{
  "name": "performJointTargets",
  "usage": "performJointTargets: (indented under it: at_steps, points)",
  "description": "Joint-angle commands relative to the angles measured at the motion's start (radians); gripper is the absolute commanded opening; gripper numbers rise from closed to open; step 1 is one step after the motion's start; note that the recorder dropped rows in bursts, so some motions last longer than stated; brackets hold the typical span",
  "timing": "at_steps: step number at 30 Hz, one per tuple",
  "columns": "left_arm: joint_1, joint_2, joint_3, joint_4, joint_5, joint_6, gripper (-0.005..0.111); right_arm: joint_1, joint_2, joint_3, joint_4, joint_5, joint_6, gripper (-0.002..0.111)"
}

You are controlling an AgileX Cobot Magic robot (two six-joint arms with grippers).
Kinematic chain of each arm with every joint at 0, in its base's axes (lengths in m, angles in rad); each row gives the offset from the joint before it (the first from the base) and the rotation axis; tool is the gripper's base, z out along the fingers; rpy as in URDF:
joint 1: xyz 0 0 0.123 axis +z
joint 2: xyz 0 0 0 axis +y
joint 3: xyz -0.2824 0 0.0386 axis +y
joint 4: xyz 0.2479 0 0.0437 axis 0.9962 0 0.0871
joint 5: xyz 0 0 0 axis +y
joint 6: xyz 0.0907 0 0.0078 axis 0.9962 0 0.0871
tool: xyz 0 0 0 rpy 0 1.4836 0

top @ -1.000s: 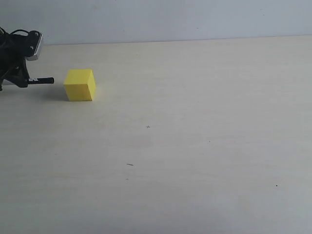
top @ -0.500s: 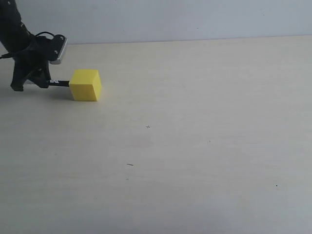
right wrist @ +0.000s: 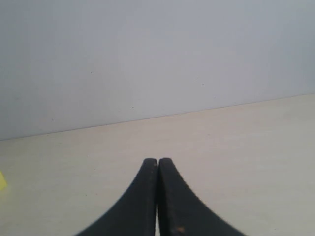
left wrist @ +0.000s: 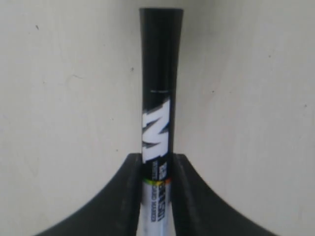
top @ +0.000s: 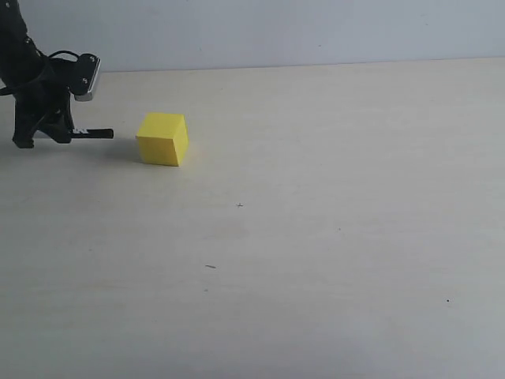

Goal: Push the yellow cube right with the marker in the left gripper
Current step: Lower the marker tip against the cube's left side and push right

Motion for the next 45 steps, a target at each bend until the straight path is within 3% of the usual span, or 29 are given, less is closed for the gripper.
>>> performJointTargets:
  at_steps: [1, 10, 24, 34, 45]
  points:
    - [-0.033, -0.004, -0.007, -0.011, 0.011, -0.008, 0.000, -0.004, -0.005, 0.005, 0.003, -0.010, -0.008, 0.000]
    - [-0.154, -0.004, -0.007, -0.011, 0.057, -0.003, 0.000, -0.004, -0.005, 0.005, 0.003, -0.010, -0.008, 0.000]
    - [-0.132, -0.004, -0.007, -0.001, 0.167, -0.214, 0.000, -0.004, -0.005, 0.005, 0.003, -0.010, -0.008, 0.000]
    - [-0.230, -0.004, -0.007, -0.013, -0.004, -0.228, 0.000, -0.004, -0.005, 0.005, 0.003, -0.010, -0.008, 0.000]
    - [-0.172, -0.004, -0.007, -0.003, -0.016, -0.360, 0.000, -0.004, -0.005, 0.005, 0.003, -0.010, -0.008, 0.000]
